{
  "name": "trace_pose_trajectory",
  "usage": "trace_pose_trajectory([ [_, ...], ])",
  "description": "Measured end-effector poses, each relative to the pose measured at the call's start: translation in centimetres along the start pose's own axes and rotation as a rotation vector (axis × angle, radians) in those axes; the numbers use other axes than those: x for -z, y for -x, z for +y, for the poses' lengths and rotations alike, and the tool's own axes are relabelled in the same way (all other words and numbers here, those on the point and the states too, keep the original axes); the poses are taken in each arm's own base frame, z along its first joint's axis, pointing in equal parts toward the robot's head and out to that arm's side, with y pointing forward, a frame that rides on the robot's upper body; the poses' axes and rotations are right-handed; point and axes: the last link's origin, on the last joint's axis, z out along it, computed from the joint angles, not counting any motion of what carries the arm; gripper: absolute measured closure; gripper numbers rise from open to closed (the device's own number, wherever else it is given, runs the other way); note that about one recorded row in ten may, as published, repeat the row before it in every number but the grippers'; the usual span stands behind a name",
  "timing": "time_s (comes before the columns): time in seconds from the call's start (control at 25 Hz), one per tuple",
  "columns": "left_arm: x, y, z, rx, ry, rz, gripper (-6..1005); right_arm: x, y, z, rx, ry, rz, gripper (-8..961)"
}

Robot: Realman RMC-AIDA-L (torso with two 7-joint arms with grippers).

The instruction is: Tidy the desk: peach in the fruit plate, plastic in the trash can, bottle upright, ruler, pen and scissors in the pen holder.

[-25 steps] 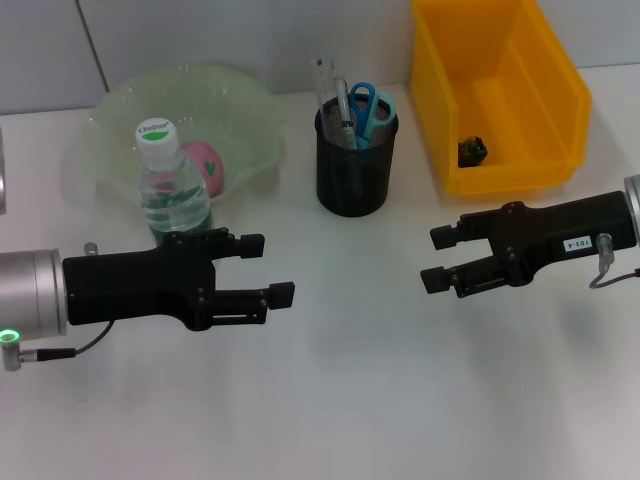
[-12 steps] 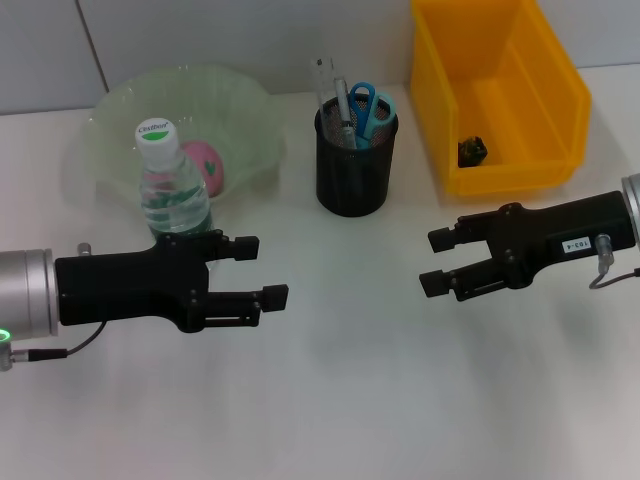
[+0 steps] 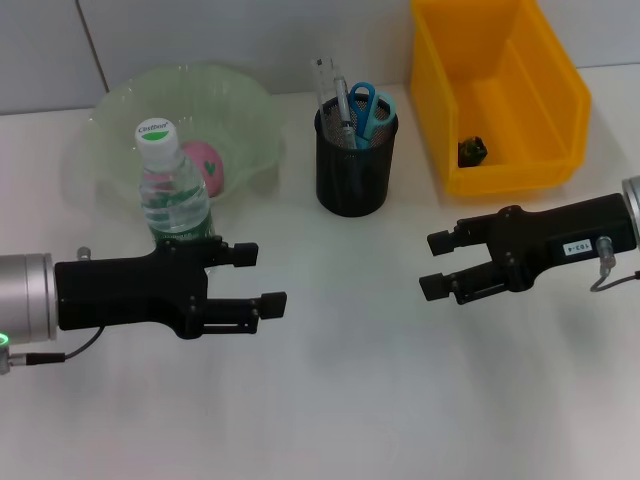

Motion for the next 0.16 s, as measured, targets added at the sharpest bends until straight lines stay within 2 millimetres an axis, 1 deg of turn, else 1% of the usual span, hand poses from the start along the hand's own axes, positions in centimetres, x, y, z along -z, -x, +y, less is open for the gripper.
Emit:
trace_pose_trajectory([
  [0.16,-0.09,0.05,0.00,-0.001,0.002,-0.009,172,-0.10,-0.03,0.08,-0.001,0.004,-0.002,124],
])
